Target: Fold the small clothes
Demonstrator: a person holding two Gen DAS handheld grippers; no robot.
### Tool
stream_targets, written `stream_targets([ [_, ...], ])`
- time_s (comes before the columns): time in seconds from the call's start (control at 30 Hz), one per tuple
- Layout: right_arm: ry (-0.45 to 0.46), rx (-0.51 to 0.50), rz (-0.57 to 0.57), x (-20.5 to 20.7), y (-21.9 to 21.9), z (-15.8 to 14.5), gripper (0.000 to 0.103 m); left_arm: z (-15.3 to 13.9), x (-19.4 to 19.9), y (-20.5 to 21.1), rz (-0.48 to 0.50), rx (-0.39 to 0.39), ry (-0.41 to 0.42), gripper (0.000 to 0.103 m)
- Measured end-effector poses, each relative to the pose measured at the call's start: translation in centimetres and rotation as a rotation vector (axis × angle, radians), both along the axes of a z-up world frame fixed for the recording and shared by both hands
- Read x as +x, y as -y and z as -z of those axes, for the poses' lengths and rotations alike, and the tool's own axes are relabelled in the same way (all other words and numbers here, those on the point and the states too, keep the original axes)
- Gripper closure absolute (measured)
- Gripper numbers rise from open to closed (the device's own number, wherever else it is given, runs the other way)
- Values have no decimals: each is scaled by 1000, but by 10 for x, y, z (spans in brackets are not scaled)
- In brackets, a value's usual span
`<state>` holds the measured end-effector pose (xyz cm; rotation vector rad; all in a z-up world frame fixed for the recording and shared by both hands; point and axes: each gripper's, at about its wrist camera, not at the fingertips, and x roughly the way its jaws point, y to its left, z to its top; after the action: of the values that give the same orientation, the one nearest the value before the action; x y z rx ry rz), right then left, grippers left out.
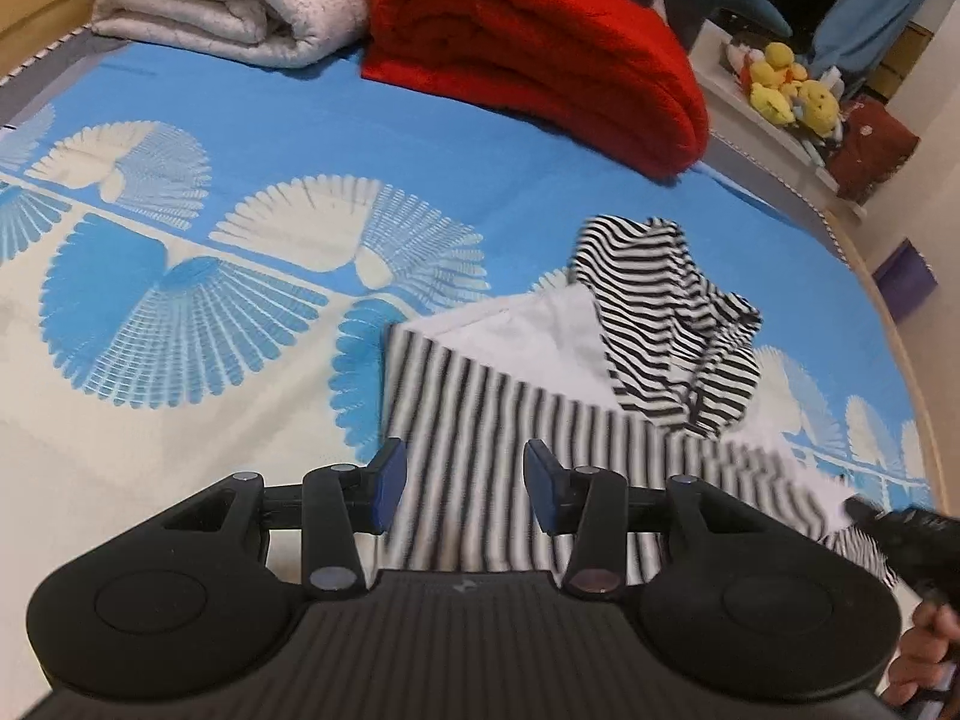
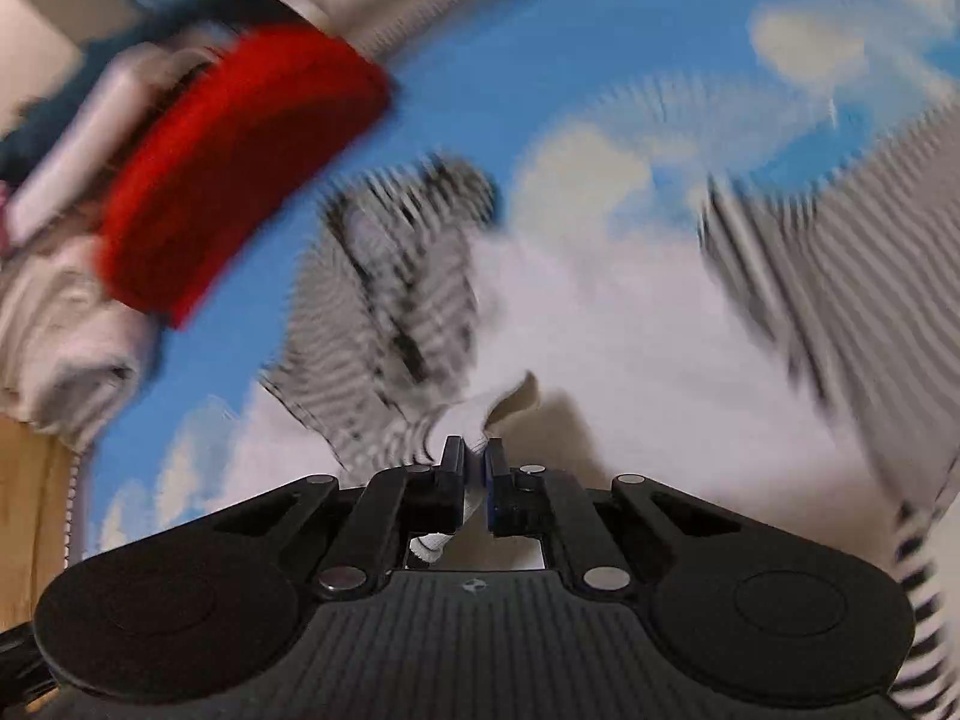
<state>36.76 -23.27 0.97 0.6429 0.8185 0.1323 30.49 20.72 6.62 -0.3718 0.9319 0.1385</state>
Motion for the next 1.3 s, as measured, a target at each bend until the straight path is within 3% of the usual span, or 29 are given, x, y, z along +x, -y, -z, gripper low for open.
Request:
stream_targets([
  [0.1, 15, -69, 55, -9, 26, -2, 97, 5, 1, 12, 37, -11, -18, 55],
  [0.17, -59, -133, 90, -8, 42, 15, 97, 14, 3, 25, 75, 3, -46, 55],
  [0.27, -186, -98, 182, -11, 68, 41, 93, 28, 8, 46, 136, 44, -107, 55],
  [0.33, -179, -111, 219, -14, 78, 42, 93, 37, 8, 57, 184, 75, -136, 55],
  [0.5, -42, -71, 151, -16, 81, 30, 92, 72, 4, 67, 241, 123, -211, 55],
  [0.53, -37, -61, 127, -15, 78, 32, 88, 85, 3, 67, 241, 141, -249, 55],
  [0.67, -138, -29, 100, -10, 72, 53, 85, 119, 1, 63, 238, 210, -352, 55],
  [0.77, -310, 1, 85, -1, 67, 78, 85, 112, 0, 64, 241, 224, -342, 55],
  [0.87, -364, -12, 113, -2, 70, 85, 85, 89, 1, 71, 250, 222, -280, 55],
  [0.93, -353, -20, 119, -3, 72, 75, 83, 75, 2, 76, 257, 211, -237, 54],
  [1.03, -305, -10, 107, -6, 72, 59, 72, 57, 2, 84, 274, 211, -183, 49],
  [1.23, -218, 36, 79, -7, 80, 16, 65, 41, 3, 99, 253, 224, -138, 46],
  [1.3, -164, 3, 96, -8, 92, -1, 62, 39, 2, 100, 251, 228, -131, 46],
])
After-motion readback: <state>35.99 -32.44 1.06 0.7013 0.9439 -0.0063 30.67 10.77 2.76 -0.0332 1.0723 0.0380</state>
